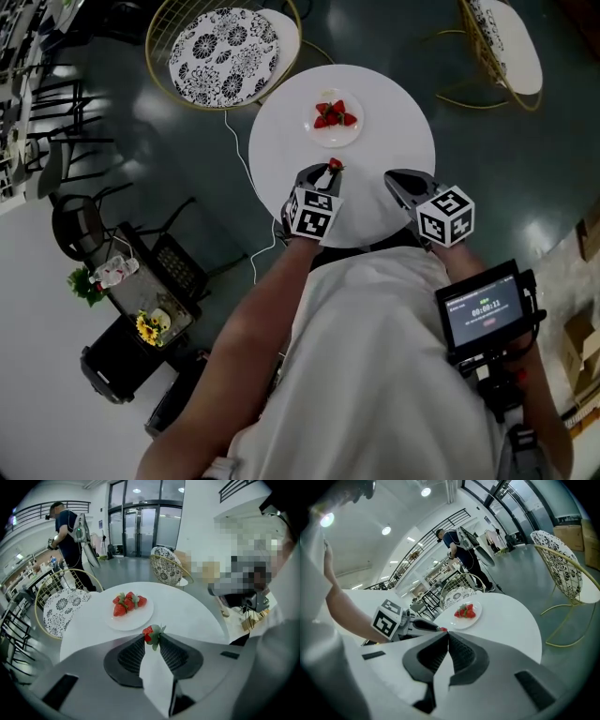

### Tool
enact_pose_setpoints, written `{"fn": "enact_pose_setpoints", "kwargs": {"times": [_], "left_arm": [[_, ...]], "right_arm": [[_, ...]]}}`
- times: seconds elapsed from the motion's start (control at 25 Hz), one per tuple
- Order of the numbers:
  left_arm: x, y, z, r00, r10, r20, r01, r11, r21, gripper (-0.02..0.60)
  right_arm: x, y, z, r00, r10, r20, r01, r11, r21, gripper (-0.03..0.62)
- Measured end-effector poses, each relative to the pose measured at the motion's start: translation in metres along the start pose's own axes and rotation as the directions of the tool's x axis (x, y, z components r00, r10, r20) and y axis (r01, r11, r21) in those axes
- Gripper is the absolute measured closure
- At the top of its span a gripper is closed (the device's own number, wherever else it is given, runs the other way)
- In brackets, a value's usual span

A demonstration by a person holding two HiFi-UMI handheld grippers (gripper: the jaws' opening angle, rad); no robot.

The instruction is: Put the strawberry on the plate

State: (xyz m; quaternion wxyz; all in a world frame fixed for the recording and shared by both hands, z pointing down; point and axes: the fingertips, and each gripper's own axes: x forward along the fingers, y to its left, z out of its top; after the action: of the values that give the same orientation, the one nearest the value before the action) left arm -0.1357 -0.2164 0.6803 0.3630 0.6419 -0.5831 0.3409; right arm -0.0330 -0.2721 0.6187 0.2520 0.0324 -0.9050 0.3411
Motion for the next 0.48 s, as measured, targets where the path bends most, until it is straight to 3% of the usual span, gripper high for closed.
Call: {"fn": "enact_pose_setpoints", "kwargs": {"times": [0.2,0.48], "left_arm": [[0.015,0.016,0.017,0.999,0.036,0.041,-0.033,0.998,-0.061,0.474],[0.026,0.029,0.033,0.998,0.060,0.037,-0.054,0.988,-0.145,0.474]], "right_arm": [[-0.006,-0.004,-0.006,1.000,0.000,-0.009,0.000,1.000,0.011,0.586],[-0.009,-0.007,-0.016,1.000,0.002,-0.008,-0.002,1.000,0.030,0.586]]}}
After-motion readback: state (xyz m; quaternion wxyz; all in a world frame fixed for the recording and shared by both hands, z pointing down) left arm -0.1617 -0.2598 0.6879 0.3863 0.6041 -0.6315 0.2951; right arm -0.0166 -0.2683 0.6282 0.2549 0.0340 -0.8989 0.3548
